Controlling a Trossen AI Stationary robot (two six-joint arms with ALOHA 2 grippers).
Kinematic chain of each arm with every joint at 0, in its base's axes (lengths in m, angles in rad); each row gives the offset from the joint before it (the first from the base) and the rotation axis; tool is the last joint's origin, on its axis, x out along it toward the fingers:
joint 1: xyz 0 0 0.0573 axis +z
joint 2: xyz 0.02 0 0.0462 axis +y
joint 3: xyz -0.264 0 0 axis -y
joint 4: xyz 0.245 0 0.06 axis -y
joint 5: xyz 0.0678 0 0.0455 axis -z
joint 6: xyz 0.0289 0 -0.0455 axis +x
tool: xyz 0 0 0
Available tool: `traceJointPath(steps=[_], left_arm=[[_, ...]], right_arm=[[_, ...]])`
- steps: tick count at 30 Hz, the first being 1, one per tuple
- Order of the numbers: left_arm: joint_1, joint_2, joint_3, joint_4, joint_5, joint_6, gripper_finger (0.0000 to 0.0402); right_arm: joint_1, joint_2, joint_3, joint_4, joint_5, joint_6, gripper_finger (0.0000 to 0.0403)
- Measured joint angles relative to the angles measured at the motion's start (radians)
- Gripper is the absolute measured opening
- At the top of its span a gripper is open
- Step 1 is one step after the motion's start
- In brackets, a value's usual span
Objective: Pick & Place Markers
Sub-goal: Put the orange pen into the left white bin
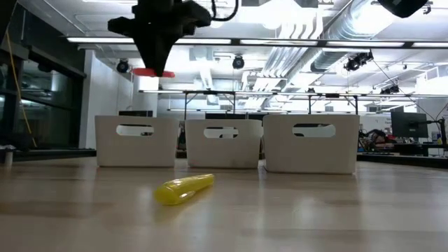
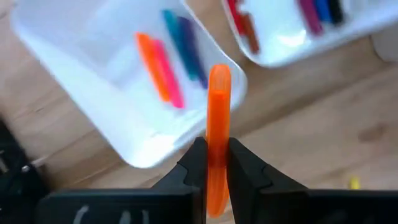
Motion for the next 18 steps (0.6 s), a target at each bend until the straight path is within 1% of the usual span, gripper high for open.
traceJointPath(steps=[3, 9, 12, 15, 18], left_arm=[[0.051, -0.012, 0.0, -0.035, -0.01, -0.025, 0.0028], [0.153, -0.011, -0.001, -0.051, -0.009, -0.041, 0.0028], [0.201, 0.017, -0.002, -0.052, -0.009, -0.041, 0.0031], [0.242, 0.021, -0.041, -0.031, 0.002, -0.029, 0.003], [0.275, 0.019, -0.114, 0.017, 0.033, -0.026, 0.0029]], right_arm=[[0.0, 0.0, 0.0, 0.0, 0.004, -0.005, 0.0121], [0.0, 0.0, 0.0, 0.0, 0.038, -0.006, 0.0121], [0.0, 0.0, 0.0, 0.0, 0.038, -0.005, 0.0121], [0.0, 0.0, 0.0, 0.0, 0.038, -0.005, 0.0121], [0.0, 0.0, 0.0, 0.0, 0.038, -0.004, 0.0121]])
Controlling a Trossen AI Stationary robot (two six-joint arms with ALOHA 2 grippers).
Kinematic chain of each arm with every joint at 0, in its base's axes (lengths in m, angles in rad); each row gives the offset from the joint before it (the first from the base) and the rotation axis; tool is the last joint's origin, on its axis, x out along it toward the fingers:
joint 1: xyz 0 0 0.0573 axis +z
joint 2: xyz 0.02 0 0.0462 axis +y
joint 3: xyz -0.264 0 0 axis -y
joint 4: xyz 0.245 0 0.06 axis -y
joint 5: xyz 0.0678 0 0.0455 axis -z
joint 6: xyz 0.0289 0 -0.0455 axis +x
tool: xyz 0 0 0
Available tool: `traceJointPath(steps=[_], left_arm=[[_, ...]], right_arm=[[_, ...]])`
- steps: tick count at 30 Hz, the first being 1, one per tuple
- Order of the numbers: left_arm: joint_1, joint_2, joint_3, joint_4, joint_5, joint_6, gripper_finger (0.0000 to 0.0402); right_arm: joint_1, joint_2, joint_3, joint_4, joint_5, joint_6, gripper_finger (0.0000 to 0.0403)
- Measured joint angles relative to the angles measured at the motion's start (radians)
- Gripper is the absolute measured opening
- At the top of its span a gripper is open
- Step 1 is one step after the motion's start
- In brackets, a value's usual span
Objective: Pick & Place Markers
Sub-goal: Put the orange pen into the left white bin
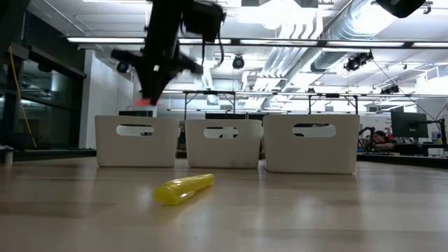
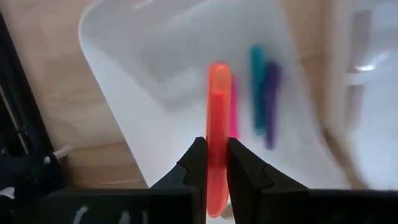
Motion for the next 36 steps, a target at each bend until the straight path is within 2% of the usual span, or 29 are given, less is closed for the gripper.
traceJointPath(steps=[7, 11, 23, 31, 36], left_arm=[[0.052, 0.002, -0.188, 0.164, 0.104, -0.024, 0.0032], [0.062, 0.002, -0.24, 0.212, 0.121, -0.054, 0.0033], [0.06, 0.012, -0.31, 0.34, 0.122, -0.154, 0.0034], [0.06, 0.019, -0.311, 0.386, 0.117, -0.151, 0.0036], [0.06, 0.019, -0.311, 0.4, 0.1, -0.146, 0.0066]], right_arm=[[0.0, 0.0, 0.0, 0.0, 0.017, 0.009, 0.0121], [0.0, 0.0, 0.0, -0.001, 0.032, 0.011, 0.0121], [0.0, 0.0, 0.0, -0.001, 0.041, 0.037, 0.0121], [0.0, 0.0, 0.0, -0.002, 0.041, 0.052, 0.0121], [0.0, 0.0, 0.0, -0.002, 0.041, 0.052, 0.0121]])
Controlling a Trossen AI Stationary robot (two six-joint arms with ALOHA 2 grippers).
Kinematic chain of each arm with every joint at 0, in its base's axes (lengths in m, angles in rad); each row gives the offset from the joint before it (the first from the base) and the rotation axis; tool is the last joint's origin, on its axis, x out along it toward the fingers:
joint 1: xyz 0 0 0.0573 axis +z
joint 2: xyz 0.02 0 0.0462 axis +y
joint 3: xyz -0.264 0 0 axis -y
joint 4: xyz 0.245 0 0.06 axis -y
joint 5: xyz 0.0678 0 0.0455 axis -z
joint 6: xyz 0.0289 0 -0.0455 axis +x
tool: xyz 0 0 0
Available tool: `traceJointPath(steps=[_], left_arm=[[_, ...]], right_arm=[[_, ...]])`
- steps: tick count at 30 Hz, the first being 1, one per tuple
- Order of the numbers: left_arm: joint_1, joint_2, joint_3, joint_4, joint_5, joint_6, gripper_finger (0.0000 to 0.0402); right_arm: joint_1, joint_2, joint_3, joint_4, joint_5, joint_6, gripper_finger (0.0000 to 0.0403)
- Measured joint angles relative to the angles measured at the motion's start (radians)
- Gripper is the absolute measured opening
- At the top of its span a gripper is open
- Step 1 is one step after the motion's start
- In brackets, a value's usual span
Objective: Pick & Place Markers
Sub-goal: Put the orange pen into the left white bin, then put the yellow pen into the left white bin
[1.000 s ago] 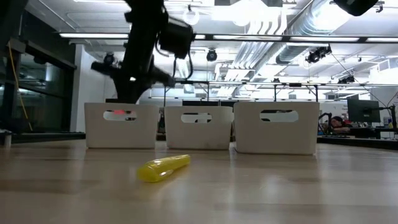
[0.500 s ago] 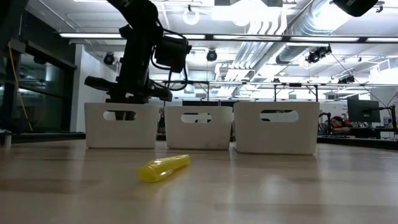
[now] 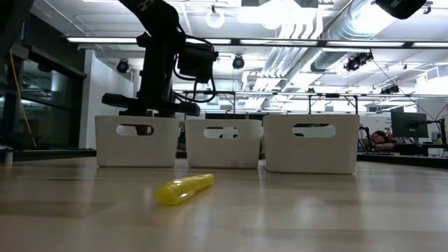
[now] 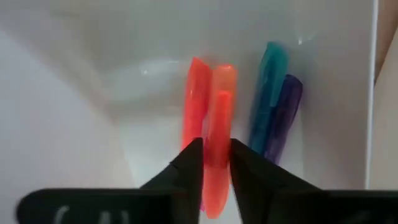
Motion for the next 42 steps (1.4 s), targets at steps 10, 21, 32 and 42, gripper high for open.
traceJointPath(steps=[10, 21, 32, 42], left_arm=[[0.0, 0.0, 0.013, 0.001, -0.009, 0.07, 0.0145], [-0.003, 0.0, 0.155, -0.162, -0.083, 0.161, 0.0146], [-0.08, 0.0, 0.314, -0.29, -0.094, 0.184, 0.0146], [-0.242, 0.0, 0.341, -0.27, -0.053, 0.073, 0.0147]], right_arm=[[0.0, 0.0, 0.0, 0.0, 0.0, 0.003, 0.0121], [0.0, 0.0, 0.0, 0.0, -0.004, 0.011, 0.0121], [0.0, 0.0, 0.0, -0.003, -0.004, 0.022, 0.0121], [0.0, 0.0, 0.0, -0.01, -0.008, 0.018, 0.0121]])
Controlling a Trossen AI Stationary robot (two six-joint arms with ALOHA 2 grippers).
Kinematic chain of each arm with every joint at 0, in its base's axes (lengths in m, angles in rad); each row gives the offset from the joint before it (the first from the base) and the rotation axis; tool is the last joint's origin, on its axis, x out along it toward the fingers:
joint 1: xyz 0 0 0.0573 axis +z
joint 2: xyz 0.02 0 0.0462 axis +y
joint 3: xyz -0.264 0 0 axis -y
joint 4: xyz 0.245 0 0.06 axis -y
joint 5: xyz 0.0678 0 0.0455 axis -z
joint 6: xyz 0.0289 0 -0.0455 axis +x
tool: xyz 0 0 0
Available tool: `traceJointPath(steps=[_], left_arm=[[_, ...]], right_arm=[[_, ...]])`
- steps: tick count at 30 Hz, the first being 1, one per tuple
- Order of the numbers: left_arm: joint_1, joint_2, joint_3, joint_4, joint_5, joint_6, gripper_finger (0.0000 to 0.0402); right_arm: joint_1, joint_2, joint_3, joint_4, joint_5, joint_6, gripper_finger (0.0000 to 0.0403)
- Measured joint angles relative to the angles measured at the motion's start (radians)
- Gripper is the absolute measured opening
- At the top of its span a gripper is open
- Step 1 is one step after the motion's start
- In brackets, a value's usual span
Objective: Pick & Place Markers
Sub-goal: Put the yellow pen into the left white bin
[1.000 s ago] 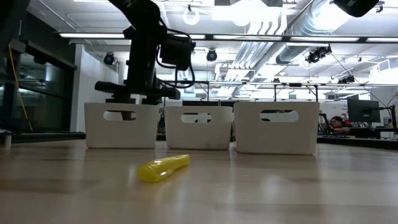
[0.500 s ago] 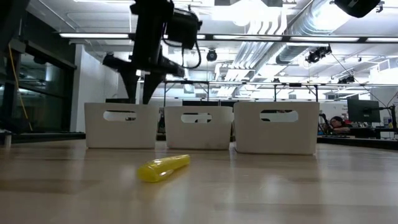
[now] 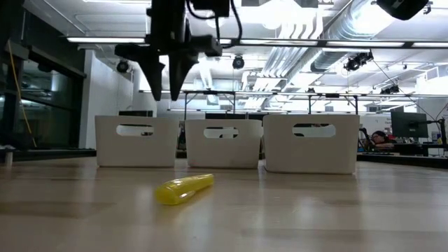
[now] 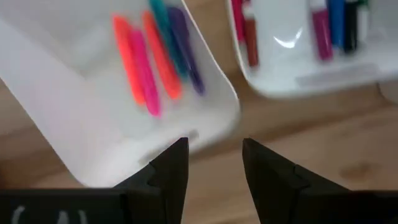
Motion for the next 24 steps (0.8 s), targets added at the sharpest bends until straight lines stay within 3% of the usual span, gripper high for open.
traceJointPath(steps=[14, 24], left_arm=[[-0.244, 0.0, 0.0, 0.259, 0.05, -0.099, 0.0147], [-0.313, 0.0, 0.0, 0.314, 0.032, -0.294, 0.0147]], right_arm=[[0.0, -0.001, 0.0, -0.043, -0.042, -0.046, 0.0121], [0.0, -0.002, 0.0, -0.048, -0.048, -0.096, 0.0121]])
